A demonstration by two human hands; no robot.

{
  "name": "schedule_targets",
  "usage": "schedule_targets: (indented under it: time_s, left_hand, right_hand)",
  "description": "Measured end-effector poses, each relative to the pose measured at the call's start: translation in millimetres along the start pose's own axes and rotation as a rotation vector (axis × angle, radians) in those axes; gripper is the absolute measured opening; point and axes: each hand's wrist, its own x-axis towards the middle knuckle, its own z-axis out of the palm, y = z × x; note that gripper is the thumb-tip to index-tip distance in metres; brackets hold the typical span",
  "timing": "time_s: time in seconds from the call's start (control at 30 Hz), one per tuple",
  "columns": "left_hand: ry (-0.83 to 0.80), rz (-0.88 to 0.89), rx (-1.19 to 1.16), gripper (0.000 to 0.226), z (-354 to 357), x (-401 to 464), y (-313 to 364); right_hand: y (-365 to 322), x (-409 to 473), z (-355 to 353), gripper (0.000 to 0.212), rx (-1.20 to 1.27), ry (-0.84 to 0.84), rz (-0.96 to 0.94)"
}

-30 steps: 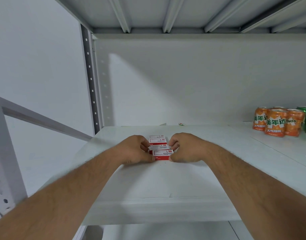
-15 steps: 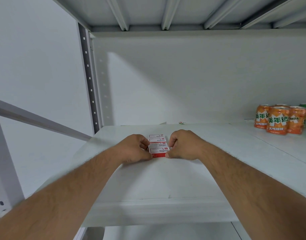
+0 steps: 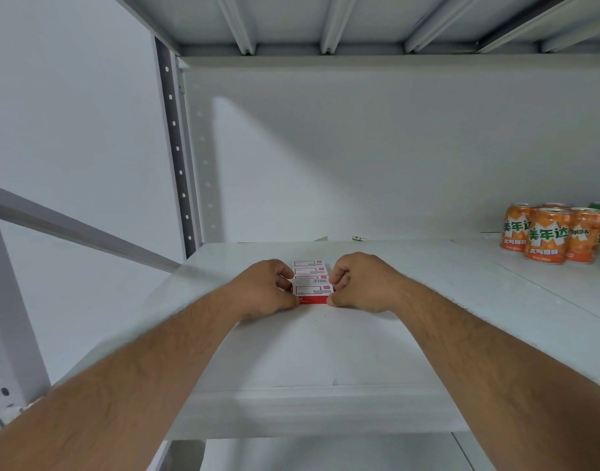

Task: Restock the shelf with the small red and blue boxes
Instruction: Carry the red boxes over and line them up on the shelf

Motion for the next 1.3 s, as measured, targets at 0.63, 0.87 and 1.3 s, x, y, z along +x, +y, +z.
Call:
schedule_targets:
  time_s: [0.63,0.87,1.3]
  left_hand:
    - [0.008,-0.080,0.241,0.038,-7.2,-25.3,3.3]
    - [-0.051,-0.079,0.275,0.027,-1.8,-29.9,6.5]
    - [-0.053,-0.096,0.404,0.072,-2.8,-47.4,14.5]
  right_hand:
    - [-3.0,-13.0,7.5,0.024,-0.154,0.019,0.123]
    - [-6.0,-13.6,18.0,0.019,-0.157,-0.013,0.155]
    - [-7.5,-33.4,6.8,0.033,-0.246,-0.041,0.089]
